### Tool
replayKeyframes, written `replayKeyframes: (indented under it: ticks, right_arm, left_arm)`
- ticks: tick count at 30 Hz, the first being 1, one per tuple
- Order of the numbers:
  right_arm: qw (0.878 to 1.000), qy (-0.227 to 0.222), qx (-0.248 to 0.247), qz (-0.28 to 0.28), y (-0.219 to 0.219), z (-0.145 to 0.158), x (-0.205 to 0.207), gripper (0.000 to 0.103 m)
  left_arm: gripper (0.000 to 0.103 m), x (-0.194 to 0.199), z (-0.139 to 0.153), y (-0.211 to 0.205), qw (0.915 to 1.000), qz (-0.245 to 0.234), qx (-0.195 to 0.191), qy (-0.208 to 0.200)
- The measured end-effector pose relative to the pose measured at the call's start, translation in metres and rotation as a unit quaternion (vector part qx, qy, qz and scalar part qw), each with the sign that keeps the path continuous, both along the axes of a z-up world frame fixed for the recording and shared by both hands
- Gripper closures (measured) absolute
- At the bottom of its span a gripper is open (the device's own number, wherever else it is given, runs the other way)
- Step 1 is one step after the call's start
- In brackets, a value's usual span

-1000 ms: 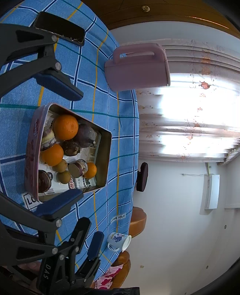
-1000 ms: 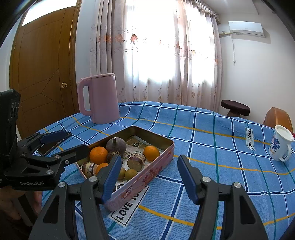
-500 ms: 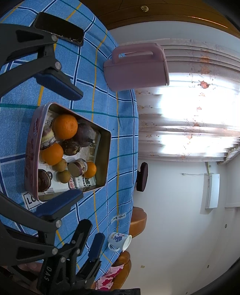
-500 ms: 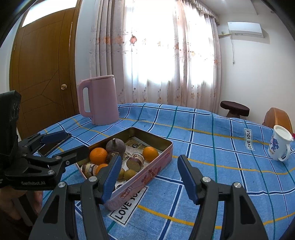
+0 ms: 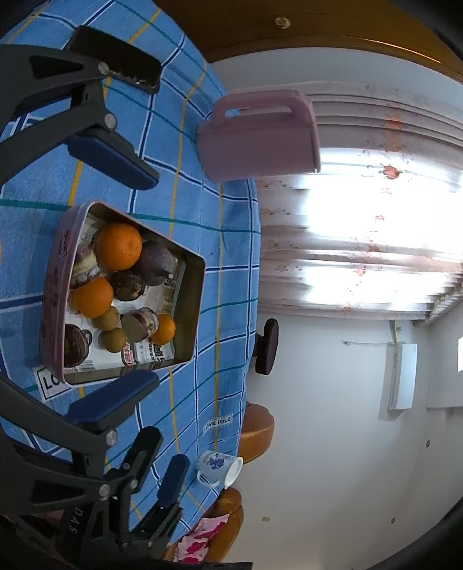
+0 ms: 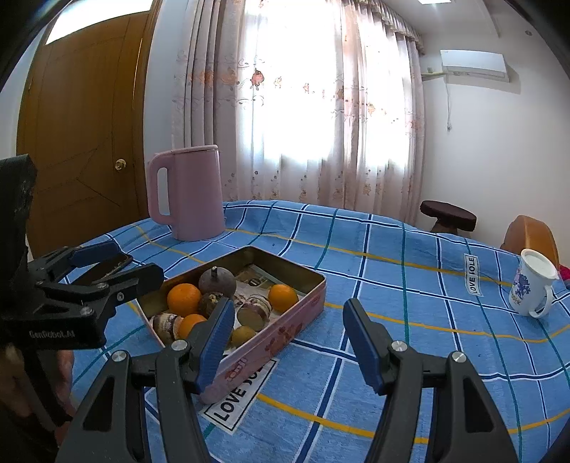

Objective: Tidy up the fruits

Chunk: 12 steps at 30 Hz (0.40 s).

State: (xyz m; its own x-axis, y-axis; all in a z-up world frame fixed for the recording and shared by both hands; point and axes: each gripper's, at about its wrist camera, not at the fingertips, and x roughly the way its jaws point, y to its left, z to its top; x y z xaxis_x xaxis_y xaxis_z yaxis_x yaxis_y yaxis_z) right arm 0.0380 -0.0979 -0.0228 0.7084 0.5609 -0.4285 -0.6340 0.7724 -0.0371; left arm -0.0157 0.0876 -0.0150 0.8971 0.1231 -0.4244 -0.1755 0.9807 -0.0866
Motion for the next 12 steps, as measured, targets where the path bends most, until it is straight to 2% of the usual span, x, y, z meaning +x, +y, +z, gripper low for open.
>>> replayKeyframes:
  ticks: [5, 12]
  right_arm:
    - [1.0, 0.002, -0.004, -0.002, 0.0002, -0.0045, 0.0009, 0.038]
    - [1.0, 0.004, -0.003, -0.004, -0.0037, -0.0068, 0.0013, 0.038]
  left_arm:
    - [0.0, 0.0027, -0.0033, -0.0021, 1.0, 0.005, 0.005, 0.005]
    - [0.0, 0.0013, -0.0029, -0.0071, 0.9999, -0.012, 0.003, 0.002]
